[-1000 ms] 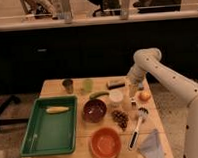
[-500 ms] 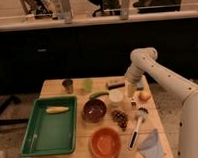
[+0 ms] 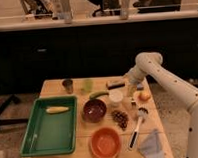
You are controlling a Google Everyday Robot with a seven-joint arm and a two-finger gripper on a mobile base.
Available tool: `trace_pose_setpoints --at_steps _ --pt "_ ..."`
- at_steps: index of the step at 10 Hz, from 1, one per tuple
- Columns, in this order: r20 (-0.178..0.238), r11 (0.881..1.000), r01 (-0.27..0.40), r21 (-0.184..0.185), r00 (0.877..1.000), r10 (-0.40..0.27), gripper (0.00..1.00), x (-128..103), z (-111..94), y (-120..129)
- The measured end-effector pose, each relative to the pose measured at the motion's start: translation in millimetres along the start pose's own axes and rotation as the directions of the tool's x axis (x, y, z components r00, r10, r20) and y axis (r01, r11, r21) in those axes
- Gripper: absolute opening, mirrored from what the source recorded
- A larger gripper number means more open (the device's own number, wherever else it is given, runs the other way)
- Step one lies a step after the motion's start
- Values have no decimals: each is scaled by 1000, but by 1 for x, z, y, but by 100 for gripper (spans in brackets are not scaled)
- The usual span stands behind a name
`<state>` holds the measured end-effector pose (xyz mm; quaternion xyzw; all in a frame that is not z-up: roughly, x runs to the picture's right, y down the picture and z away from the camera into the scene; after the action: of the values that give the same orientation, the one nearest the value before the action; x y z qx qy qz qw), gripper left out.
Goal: Wipe table surface with eraser
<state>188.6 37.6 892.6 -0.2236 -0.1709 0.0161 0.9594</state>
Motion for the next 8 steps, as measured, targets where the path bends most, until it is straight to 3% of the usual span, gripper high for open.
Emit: trace_pose_setpoints --at_steps 1,3,8 --pt "13 1000 0 29 1000 0 80 1 2 -2" --pt "28 999 4 45 1000 -5 80 -2 10 -9" --pt "-13 997 -3 75 1000 4 80 -5 22 -27"
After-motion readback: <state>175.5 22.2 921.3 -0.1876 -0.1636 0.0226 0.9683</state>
